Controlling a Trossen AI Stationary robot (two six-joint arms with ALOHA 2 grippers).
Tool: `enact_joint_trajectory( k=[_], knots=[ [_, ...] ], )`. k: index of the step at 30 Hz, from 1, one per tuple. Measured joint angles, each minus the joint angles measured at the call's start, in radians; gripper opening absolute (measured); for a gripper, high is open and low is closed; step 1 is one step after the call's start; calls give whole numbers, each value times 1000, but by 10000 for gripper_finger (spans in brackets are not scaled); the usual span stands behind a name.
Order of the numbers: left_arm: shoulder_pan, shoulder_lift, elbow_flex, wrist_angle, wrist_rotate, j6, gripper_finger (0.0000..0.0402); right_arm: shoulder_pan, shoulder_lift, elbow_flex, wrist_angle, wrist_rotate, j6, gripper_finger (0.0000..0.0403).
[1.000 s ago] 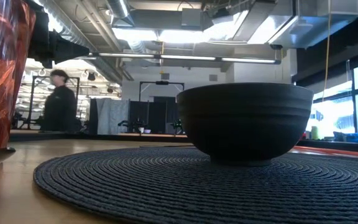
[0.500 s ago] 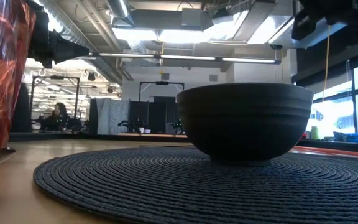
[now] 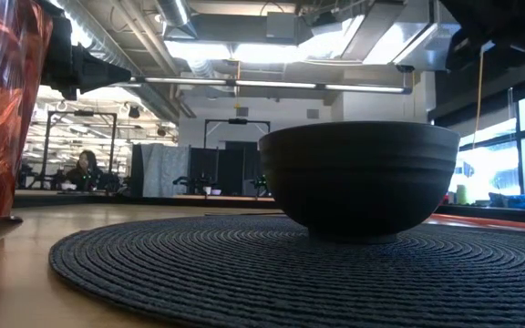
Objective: Pick & Place Utensil
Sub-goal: Put the orange cup on the black mat to the top right of the black bowl
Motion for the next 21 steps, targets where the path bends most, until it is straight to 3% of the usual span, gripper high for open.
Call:
enact_joint_trajectory(
  k=[8,16,21],
  knots=[
    [0,0,0,0,0,0,4,-23,-86,0,-199,22,19,2],
    [0,0,0,0,-2,0,4,-23,-131,0,-290,23,61,2],
    [0,0,0,0,-2,0,4,-23,-133,-37,-280,110,96,3]
  ],
)
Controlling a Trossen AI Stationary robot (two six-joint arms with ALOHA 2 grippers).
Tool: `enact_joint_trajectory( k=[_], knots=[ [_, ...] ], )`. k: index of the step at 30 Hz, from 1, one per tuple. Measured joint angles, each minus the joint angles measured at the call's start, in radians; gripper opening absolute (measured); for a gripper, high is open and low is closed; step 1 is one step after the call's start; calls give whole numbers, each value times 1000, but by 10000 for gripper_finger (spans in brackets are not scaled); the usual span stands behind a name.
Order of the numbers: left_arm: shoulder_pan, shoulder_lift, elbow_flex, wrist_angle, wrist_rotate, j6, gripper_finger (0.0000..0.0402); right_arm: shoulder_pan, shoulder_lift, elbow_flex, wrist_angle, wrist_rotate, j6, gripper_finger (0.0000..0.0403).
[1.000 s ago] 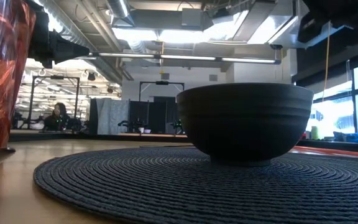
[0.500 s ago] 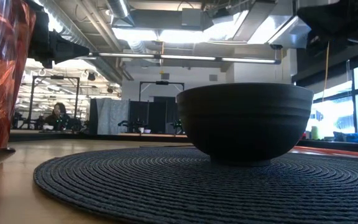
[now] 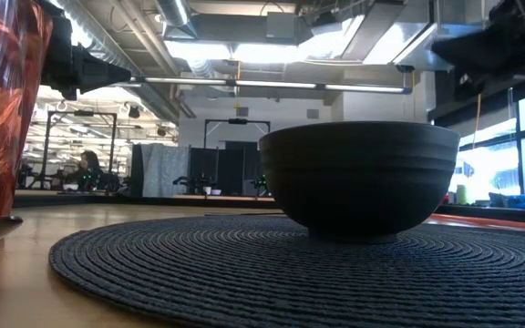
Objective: Pick & Place Utensil
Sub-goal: Put the orange cup on the black mat to the top right of the black bowl
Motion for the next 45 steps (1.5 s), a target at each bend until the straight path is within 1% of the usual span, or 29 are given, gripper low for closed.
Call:
enact_joint_trajectory(
  k=[2,6,12,28,31,34,38,42,45],
  knots=[
    [0,0,0,0,0,0,4,0,0,-48,49,15,6,3],
    [0,0,0,0,0,0,4,-14,1,-46,-15,23,9,3],
    [0,0,0,0,-1,0,4,-20,-1,-46,-14,-18,-22,3],
    [0,0,0,-1,-1,0,4,-20,0,-46,-5,-20,-21,3],
    [0,0,0,-9,0,-16,4,-20,-1,-45,20,-20,-21,3],
    [0,0,4,-12,16,-98,4,-20,-1,-45,26,-20,-21,3],
    [-5,12,73,-69,186,-139,4,-20,0,-45,25,-21,-22,3],
    [-41,93,202,-204,238,-214,3,-19,0,-45,25,-45,-24,4],
    [-91,225,319,-327,248,-266,3,-19,0,-45,25,-48,-31,4]
  ],
)
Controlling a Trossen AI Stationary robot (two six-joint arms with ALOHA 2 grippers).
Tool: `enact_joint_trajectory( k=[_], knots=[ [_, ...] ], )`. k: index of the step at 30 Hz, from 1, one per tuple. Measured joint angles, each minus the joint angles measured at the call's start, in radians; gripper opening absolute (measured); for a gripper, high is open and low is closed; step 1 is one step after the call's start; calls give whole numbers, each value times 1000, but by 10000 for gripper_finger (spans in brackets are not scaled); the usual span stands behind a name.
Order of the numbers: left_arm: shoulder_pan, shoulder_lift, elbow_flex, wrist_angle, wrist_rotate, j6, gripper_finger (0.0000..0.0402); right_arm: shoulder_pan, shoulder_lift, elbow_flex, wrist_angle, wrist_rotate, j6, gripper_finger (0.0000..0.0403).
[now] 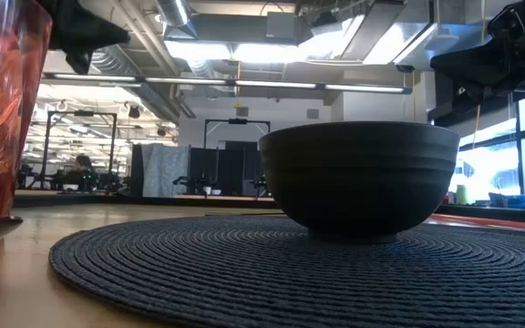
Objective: Pick & Place Utensil
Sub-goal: Put the orange cup on the black mat to the top right of the black bowl
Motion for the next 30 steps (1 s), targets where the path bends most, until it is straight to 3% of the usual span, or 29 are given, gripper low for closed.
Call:
enact_joint_trajectory(
  k=[5,8,13,21,26,30],
  knots=[
    [-96,302,212,-194,18,-81,3,0,0,0,0,0,-17,4],
    [-160,482,345,-317,85,-101,3,0,0,0,0,1,-35,4],
    [-287,701,545,-547,129,-152,3,0,0,0,0,1,-42,4],
    [-412,819,771,-629,70,-261,3,0,0,0,0,-14,-43,4],
    [-450,830,803,-680,99,-308,3,0,0,0,-4,-25,-43,4],
    [-462,840,803,-791,74,-433,3,0,0,0,-8,-25,-43,4]
  ],
)
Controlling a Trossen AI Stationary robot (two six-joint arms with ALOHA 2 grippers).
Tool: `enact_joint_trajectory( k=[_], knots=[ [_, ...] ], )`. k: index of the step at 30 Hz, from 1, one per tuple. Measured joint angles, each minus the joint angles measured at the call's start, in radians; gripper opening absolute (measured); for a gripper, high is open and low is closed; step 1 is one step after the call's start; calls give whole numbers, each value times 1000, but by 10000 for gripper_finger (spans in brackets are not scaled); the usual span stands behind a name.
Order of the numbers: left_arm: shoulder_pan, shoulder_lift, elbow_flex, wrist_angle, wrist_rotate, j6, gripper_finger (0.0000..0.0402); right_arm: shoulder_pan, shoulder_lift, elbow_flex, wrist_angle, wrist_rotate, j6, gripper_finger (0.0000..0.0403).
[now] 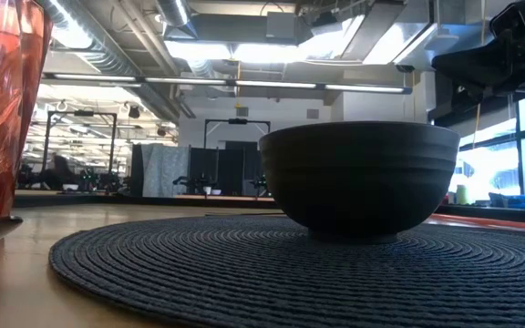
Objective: Pick & Place Utensil
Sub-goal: Put the orange cup on the black mat to the top right of the black bowl
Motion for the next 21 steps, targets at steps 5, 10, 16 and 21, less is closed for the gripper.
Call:
enact_joint_trajectory(
  k=[5,10,16,21],
  knots=[
    [5,35,0,-32,-8,-58,4,0,0,0,5,0,0,4],
    [4,82,0,-26,98,-40,4,0,0,0,24,1,0,4],
    [5,143,0,-4,178,-46,4,0,0,0,28,1,-1,4],
    [12,166,0,-7,206,-41,20,0,0,0,27,1,-1,4]
  ],
)
